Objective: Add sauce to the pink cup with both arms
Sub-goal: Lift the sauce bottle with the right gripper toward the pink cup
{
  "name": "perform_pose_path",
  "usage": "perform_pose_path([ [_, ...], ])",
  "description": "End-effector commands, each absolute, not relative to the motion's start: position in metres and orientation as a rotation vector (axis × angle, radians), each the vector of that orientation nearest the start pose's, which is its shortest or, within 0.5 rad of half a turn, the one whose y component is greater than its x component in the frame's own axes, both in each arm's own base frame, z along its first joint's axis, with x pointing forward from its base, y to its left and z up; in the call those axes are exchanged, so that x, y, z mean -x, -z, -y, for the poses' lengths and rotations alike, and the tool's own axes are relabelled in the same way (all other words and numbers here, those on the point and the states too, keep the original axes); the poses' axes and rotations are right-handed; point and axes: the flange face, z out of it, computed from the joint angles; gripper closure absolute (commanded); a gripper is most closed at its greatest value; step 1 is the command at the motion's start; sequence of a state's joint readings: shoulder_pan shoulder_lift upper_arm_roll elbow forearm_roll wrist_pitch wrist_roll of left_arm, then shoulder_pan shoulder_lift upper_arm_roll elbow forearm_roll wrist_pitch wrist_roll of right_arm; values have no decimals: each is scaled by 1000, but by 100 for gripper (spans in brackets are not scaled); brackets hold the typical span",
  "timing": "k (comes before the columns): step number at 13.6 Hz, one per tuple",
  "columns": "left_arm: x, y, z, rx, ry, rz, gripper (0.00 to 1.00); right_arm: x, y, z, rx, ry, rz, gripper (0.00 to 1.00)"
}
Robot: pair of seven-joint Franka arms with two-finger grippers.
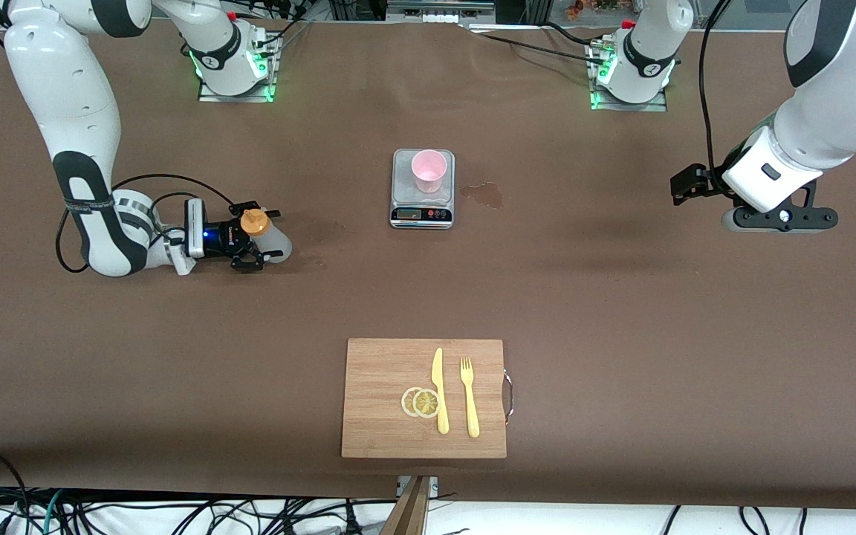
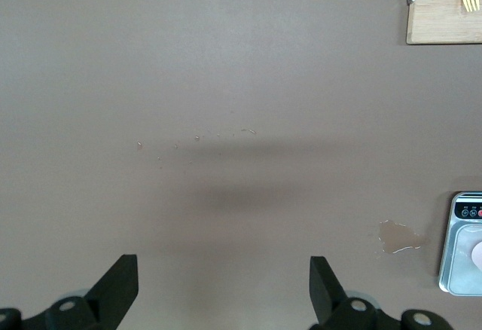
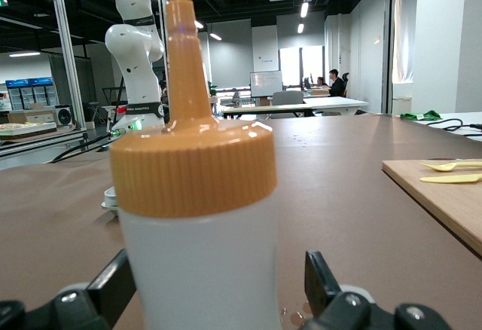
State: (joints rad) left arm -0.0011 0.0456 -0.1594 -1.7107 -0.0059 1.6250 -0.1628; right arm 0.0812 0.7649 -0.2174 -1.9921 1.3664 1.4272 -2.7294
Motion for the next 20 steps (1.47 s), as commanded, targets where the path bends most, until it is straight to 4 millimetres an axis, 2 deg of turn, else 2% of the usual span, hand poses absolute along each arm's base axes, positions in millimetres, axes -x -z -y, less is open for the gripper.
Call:
perform_pose_path([
  [1, -551, -540, 87, 3143, -219, -11, 0, -510, -91, -45, 1142, 1064, 1338, 58],
  [2, -551, -542, 88, 3143, -214, -13, 0, -511, -92, -46, 1138, 1067, 1341, 72],
  [3, -551, -542, 88, 3143, -214, -13, 0, -513, -93, -49, 1133, 1066, 1343, 81],
  [5, -551, -542, 88, 3143, -214, -13, 0, -519, -99, -54, 1115, 1072, 1354, 90],
  [6, -551, -541, 87, 3143, -219, -11, 0, -523, -108, -58, 1104, 1074, 1368, 91],
  [9, -551, -542, 88, 3143, -214, -13, 0, -538, -158, -73, 1117, 972, 1441, 91],
  [12, -551, -541, 88, 3143, -216, -15, 0, -552, -210, -82, 1225, 840, 1550, 91],
  [15, -551, -541, 88, 3143, -216, -15, 0, -556, -261, -90, 1360, 661, 1653, 91],
  [16, -551, -541, 88, 3143, -216, -13, 0, -556, -273, -86, 1421, 588, 1685, 91],
  [18, -551, -541, 88, 3143, -216, -13, 0, -554, -289, -101, 1489, 463, 1740, 91],
  [20, -551, -541, 88, 3143, -216, -13, 0, -552, -288, -109, 1565, 333, 1780, 92],
])
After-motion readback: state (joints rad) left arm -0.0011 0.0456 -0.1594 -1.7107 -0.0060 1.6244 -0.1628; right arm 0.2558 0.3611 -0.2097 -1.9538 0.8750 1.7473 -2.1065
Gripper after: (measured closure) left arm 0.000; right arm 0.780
